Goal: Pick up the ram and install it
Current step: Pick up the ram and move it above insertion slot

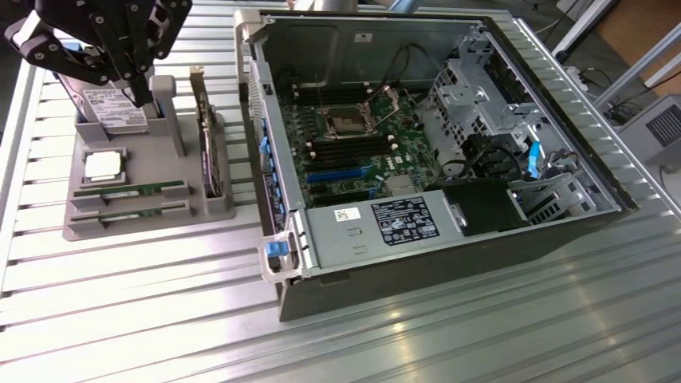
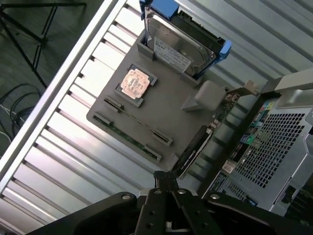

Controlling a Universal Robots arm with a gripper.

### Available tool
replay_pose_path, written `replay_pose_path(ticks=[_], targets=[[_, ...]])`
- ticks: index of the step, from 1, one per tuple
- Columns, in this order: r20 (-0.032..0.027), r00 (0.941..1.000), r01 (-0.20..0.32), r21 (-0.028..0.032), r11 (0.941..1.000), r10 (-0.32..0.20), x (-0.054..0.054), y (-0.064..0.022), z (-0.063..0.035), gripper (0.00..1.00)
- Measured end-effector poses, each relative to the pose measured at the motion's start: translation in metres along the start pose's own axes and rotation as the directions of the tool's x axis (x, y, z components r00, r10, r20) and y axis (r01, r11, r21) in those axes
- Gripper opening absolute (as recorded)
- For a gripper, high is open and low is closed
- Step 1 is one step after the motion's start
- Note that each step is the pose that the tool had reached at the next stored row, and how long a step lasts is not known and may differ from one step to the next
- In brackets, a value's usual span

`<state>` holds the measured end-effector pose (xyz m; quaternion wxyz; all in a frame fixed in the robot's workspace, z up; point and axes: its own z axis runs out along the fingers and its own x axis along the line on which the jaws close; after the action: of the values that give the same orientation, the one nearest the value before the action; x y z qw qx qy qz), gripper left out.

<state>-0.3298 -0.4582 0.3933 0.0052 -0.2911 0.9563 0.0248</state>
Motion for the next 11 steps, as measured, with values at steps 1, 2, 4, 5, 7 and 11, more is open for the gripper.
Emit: replay_pose_path(ticks=[1,2,4,5,7,11], targets=[[-0.0002,1.0000,0.005,-0.0001,1.0000,-0.005,0.0000,0.0000,0.0000,0.10],[-0.0005,1.0000,0.009,-0.0002,1.0000,-0.009,0.0000,0.0000,0.0000,0.10],[-0.0010,0.9998,0.022,-0.0005,0.9998,-0.022,0.0000,0.0000,0.0000,0.10],[-0.0015,0.9995,0.031,-0.0008,0.9995,-0.031,0.0000,0.0000,0.0000,0.10],[-0.0020,0.9989,0.046,-0.0012,0.9989,-0.046,0.0000,0.0000,0.0000,0.10],[-0.0037,0.9965,0.084,-0.0022,0.9965,-0.084,0.0000,0.0000,0.0000,0.10]])
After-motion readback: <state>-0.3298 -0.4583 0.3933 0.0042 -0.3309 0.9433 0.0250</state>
